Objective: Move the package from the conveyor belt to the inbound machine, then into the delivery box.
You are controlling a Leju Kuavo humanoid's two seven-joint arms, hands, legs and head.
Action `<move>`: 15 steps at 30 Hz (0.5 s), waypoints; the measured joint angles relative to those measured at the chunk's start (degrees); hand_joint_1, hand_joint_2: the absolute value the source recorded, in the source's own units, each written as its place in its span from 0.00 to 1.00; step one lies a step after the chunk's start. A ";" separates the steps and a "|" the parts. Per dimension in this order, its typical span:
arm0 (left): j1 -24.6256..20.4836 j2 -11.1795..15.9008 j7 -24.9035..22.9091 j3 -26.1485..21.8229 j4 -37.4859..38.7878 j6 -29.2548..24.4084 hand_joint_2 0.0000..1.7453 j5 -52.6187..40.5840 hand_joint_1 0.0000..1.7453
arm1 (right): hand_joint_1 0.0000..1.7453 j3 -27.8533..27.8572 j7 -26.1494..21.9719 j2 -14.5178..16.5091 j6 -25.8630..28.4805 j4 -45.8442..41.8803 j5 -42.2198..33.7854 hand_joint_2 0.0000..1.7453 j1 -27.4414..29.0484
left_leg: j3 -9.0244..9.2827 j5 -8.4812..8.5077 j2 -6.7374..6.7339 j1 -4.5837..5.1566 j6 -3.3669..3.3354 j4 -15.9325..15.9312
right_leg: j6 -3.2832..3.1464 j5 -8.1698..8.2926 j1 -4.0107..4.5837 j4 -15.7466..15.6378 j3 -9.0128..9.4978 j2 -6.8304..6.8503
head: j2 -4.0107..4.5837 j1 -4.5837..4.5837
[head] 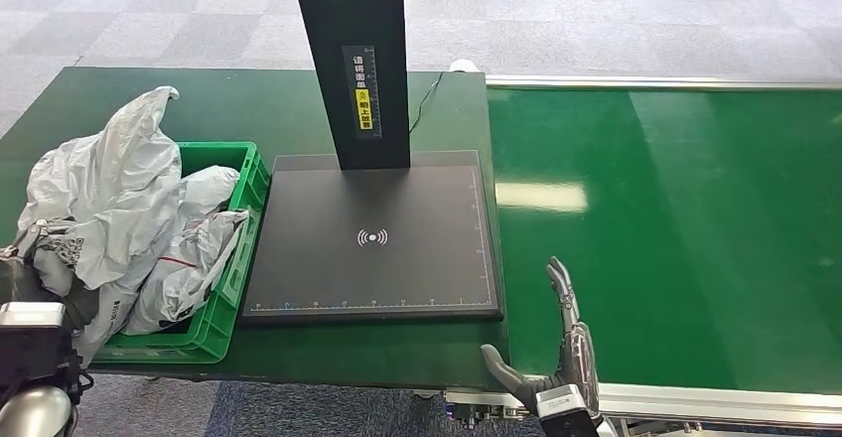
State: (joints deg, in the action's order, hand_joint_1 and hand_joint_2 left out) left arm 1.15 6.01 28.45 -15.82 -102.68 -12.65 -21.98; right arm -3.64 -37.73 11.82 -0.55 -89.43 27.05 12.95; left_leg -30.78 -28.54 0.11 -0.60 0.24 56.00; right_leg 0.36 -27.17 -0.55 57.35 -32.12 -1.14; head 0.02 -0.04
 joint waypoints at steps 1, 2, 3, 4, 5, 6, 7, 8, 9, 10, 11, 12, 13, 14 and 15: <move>0.12 -0.16 -0.02 -0.04 0.00 0.01 1.00 -0.06 1.00 | 0.00 0.14 0.00 0.00 0.00 -0.02 0.03 1.00 0.02 | 0.00 0.00 0.02 0.00 0.00 0.00 | 0.00 0.00 0.01 0.00 0.01 0.00 | 0.00 0.00; 0.20 -0.31 -0.04 -0.09 0.00 0.02 1.00 -0.07 1.00 | 0.00 0.26 0.00 0.00 0.00 -0.03 0.05 1.00 0.03 | 0.00 0.00 0.03 -0.01 0.00 0.00 | 0.00 0.00 0.01 0.00 0.01 0.00 | 0.00 -0.01; 0.28 -0.43 -0.05 -0.14 0.00 0.04 1.00 -0.08 1.00 | 0.00 0.36 0.00 0.00 0.00 -0.03 0.07 1.00 0.03 | 0.01 0.00 0.04 -0.01 0.00 0.00 | 0.00 0.00 0.01 0.01 0.01 0.00 | 0.00 -0.01; 0.37 -0.56 -0.07 -0.20 0.00 0.08 1.00 -0.10 1.00 | 0.00 0.43 -0.01 0.00 -0.01 -0.03 0.07 1.00 0.03 | 0.01 0.00 0.05 -0.01 0.00 0.00 | 0.00 0.00 0.01 0.01 0.02 0.00 | 0.00 -0.01; 0.50 -0.68 -0.08 -0.25 0.00 0.14 1.00 -0.15 1.00 | 0.00 0.49 -0.02 0.00 -0.02 -0.03 0.08 1.00 0.03 | 0.01 0.00 0.06 -0.01 0.00 0.00 | 0.00 0.00 0.01 0.01 0.02 0.00 | 0.00 0.00; 0.66 -0.85 -0.09 -0.27 0.00 0.23 1.00 -0.22 1.00 | 0.00 0.55 -0.04 0.00 -0.04 -0.03 0.11 1.00 0.02 | 0.01 0.00 0.06 -0.01 0.00 0.00 | 0.00 0.00 0.01 0.01 0.02 0.00 | 0.00 -0.01; 0.81 -1.03 -0.10 -0.28 0.00 0.34 1.00 -0.37 1.00 | 0.00 0.60 -0.07 0.00 -0.07 -0.03 0.15 1.00 0.02 | 0.01 0.00 0.06 0.00 0.00 0.00 | 0.00 0.00 0.00 0.01 0.02 0.00 | 0.00 -0.01; 0.95 -1.25 -0.10 -0.27 0.00 0.44 1.00 -0.56 1.00 | 0.00 0.64 -0.09 0.00 -0.09 -0.03 0.19 1.00 0.01 | 0.00 0.00 0.07 0.00 0.00 0.00 | 0.00 0.00 0.00 0.01 0.02 0.00 | 0.00 -0.01; 1.03 -1.48 -0.10 -0.25 0.00 0.56 1.00 -0.79 1.00 | 0.00 0.68 -0.11 0.00 -0.11 -0.03 0.24 1.00 -0.01 | 0.00 0.00 0.08 0.00 0.00 0.00 | 0.00 0.00 0.00 0.01 0.02 0.01 | 0.00 -0.01; 1.07 -1.72 -0.10 -0.23 0.00 0.64 1.00 -1.08 1.00 | 0.00 0.73 -0.13 0.00 -0.13 -0.03 0.27 1.00 -0.02 | 0.00 0.00 0.08 0.00 0.00 0.00 | 0.00 0.00 0.00 0.01 0.02 0.01 | 0.00 -0.01; 1.08 -1.96 -0.10 -0.20 0.00 0.69 1.00 -1.35 0.96 | 0.00 0.76 -0.15 0.00 -0.14 -0.03 0.29 1.00 -0.05 | 0.00 0.00 0.09 0.00 0.00 0.00 | 0.00 0.00 0.00 0.01 0.02 0.01 | 0.00 -0.01; 1.10 -2.17 -0.14 -0.13 0.00 0.72 1.00 -1.63 0.71 | 0.00 0.81 -0.17 0.00 -0.14 -0.03 0.33 1.00 -0.07 | 0.00 0.00 0.09 0.00 0.00 0.00 | 0.00 0.00 0.00 0.01 0.02 0.01 | 0.00 -0.01; 1.13 -2.37 -0.17 -0.03 0.00 0.72 1.00 -1.86 0.46 | 0.00 0.86 -0.19 0.00 -0.15 -0.03 0.36 1.00 -0.10 | 0.00 0.00 0.09 0.00 0.00 0.00 | 0.00 0.00 0.00 0.01 0.02 0.01 | 0.00 -0.01; 1.16 -2.52 -0.22 0.09 0.00 0.73 1.00 -2.02 0.21 | 0.00 0.90 -0.20 0.00 -0.15 -0.03 0.39 1.00 -0.13 | 0.00 0.00 0.09 0.00 0.00 0.00 | 0.00 0.00 0.00 0.01 0.02 0.01 | 0.00 -0.01; 1.20 -2.66 -0.27 0.22 0.00 0.75 1.00 -2.13 0.00 | 0.00 0.95 -0.21 0.00 -0.15 -0.03 0.41 1.00 -0.15 | 0.00 0.00 0.10 0.00 0.00 0.00 | 0.00 0.00 0.00 0.01 0.02 0.01 | 0.00 -0.01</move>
State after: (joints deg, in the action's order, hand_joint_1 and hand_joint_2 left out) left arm 2.34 3.35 28.17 -15.59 -102.68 -11.91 -24.11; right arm -2.69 -37.94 11.82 -0.70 -89.46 27.46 12.79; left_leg -30.78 -28.53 0.20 -0.60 0.24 56.01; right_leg 0.36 -27.17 -0.55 57.35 -32.10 -1.13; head 0.02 -0.04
